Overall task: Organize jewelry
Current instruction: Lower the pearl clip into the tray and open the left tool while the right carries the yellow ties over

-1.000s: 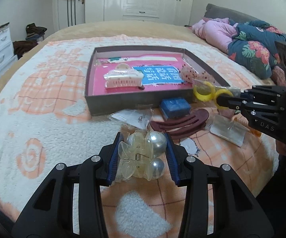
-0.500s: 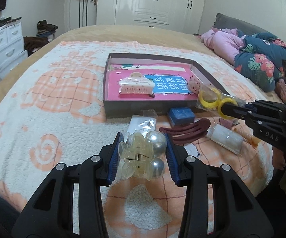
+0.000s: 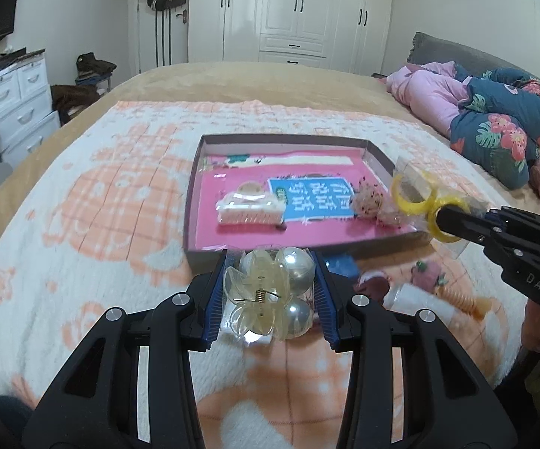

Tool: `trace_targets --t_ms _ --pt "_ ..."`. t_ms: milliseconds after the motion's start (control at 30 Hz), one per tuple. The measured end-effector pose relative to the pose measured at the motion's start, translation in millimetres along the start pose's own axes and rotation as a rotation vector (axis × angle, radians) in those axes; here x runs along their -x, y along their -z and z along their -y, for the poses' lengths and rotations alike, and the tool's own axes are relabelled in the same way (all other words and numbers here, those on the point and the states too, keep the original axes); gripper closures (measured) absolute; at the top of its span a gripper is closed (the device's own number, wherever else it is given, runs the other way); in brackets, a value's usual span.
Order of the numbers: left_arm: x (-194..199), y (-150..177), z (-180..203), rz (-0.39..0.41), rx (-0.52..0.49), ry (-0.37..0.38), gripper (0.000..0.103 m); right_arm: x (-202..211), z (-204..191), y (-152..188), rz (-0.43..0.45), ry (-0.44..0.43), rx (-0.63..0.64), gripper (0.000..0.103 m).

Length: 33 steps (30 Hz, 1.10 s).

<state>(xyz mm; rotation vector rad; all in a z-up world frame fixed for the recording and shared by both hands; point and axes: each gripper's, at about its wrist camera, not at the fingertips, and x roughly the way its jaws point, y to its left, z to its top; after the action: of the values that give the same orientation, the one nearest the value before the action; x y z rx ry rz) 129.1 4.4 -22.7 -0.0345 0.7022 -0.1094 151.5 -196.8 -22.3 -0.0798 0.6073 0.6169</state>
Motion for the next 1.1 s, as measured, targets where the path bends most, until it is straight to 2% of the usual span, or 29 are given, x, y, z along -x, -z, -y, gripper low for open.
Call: trace_targets --t_ms 567,1100 --pt "-31 -47 35 0.022 -0.020 0.011 0.070 8 49 -28 0.099 0.070 -0.107 0.091" --pt "-70 -60 49 -0.002 -0.026 0.049 0.070 -5 75 -32 0.078 0.141 -0.123 0.091"
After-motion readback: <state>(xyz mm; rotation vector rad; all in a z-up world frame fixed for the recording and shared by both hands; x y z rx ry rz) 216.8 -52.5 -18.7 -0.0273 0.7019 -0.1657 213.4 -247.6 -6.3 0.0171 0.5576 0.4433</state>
